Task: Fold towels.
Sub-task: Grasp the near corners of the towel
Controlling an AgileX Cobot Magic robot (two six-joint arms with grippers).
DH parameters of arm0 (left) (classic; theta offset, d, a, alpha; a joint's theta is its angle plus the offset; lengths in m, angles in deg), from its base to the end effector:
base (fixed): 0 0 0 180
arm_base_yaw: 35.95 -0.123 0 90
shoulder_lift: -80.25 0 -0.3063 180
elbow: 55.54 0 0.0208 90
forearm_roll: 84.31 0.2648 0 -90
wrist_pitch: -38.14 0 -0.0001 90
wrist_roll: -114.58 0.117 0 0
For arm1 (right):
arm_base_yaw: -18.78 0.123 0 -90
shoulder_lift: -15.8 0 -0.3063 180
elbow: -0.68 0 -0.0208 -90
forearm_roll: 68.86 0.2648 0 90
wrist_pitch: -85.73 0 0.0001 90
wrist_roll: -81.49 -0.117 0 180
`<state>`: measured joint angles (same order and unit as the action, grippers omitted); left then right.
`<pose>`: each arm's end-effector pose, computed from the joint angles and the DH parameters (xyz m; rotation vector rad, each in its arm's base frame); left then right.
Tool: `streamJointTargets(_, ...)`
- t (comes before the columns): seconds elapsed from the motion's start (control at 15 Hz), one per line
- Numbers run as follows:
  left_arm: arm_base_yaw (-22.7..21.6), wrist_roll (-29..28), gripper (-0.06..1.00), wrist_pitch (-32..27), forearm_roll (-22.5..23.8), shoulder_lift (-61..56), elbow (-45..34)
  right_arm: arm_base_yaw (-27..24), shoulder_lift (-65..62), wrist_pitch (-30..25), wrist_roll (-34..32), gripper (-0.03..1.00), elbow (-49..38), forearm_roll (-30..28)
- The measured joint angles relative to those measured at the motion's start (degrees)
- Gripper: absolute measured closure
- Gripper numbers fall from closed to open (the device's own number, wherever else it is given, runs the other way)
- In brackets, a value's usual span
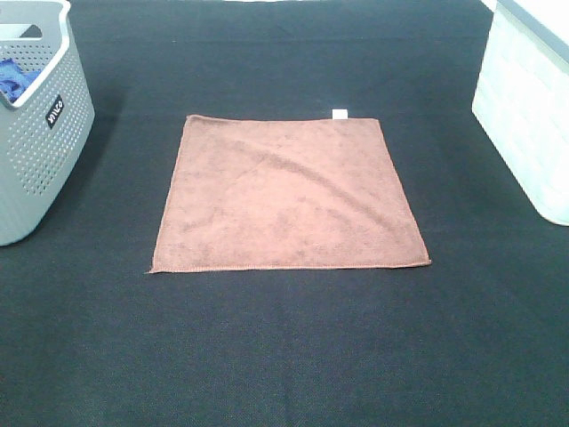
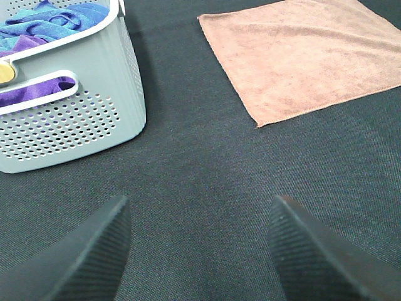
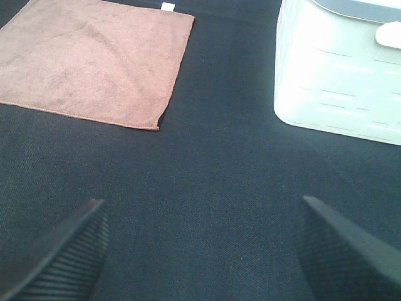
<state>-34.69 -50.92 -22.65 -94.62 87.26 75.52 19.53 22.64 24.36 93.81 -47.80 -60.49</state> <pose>0.0069 -0.0184 0.2745 0.2866 2.0048 -0.0692 0.0055 0.0150 0.2755 -0.2400 2.0141 0.0472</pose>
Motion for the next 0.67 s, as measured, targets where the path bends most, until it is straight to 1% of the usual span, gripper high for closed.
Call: streamJointTargets(0.67, 0.00, 0.00, 0.33, 0.00, 0.00, 0.00, 0.00, 0.00, 0.00, 0.00, 0.00, 0.20, 0.00, 0.00)
